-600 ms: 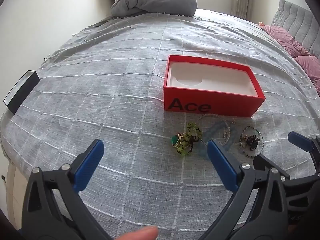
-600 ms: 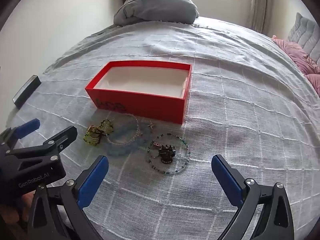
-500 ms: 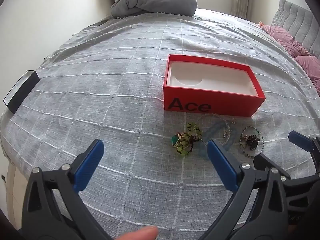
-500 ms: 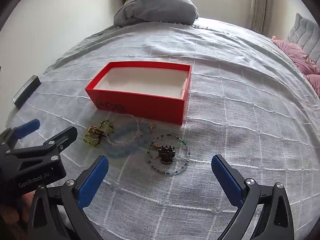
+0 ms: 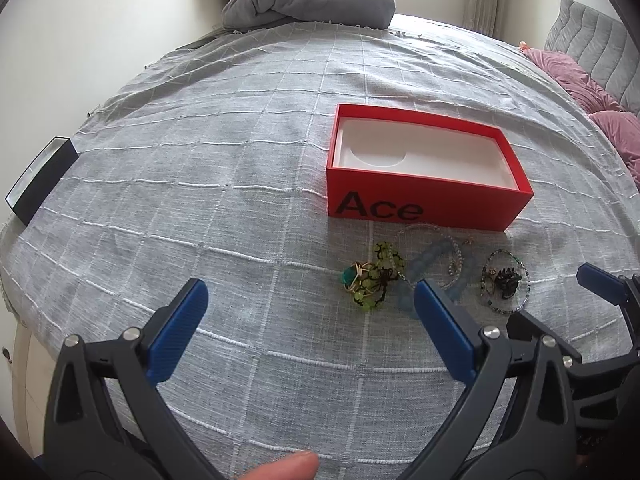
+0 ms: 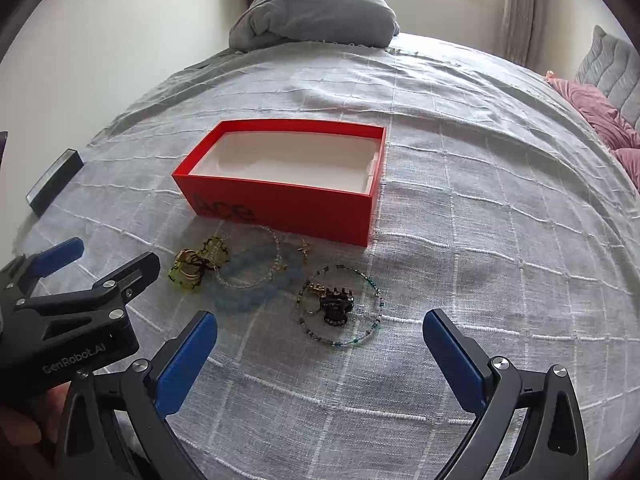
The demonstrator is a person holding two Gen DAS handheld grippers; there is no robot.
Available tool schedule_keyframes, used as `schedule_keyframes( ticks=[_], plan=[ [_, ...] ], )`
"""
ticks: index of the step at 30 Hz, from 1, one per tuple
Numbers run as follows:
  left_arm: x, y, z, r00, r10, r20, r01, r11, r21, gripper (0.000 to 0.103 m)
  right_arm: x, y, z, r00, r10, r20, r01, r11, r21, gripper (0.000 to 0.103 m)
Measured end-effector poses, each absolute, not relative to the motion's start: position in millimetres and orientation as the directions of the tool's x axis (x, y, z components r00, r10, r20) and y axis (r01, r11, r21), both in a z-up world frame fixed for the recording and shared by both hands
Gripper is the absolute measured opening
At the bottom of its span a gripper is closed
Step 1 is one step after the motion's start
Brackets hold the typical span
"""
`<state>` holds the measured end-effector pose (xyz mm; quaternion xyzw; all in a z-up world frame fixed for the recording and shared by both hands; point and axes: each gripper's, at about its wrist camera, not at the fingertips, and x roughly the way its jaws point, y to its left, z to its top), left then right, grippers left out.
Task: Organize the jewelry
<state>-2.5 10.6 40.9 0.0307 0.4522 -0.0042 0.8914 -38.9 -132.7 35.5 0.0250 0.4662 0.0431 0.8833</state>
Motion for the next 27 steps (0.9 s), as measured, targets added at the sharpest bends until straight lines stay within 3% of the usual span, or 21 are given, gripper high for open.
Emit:
schedule_keyframes(
  ticks=[27],
  plan=[
    [-3.2, 11.5, 40.2, 0.587, 0.017, -0.809, 0.035, 0.998, 0.046, 0.102, -38.5, -135.5, 30.2, 0.539, 0.125, -0.833, -0.047, 0.992, 0.119, 0.103]
  ],
)
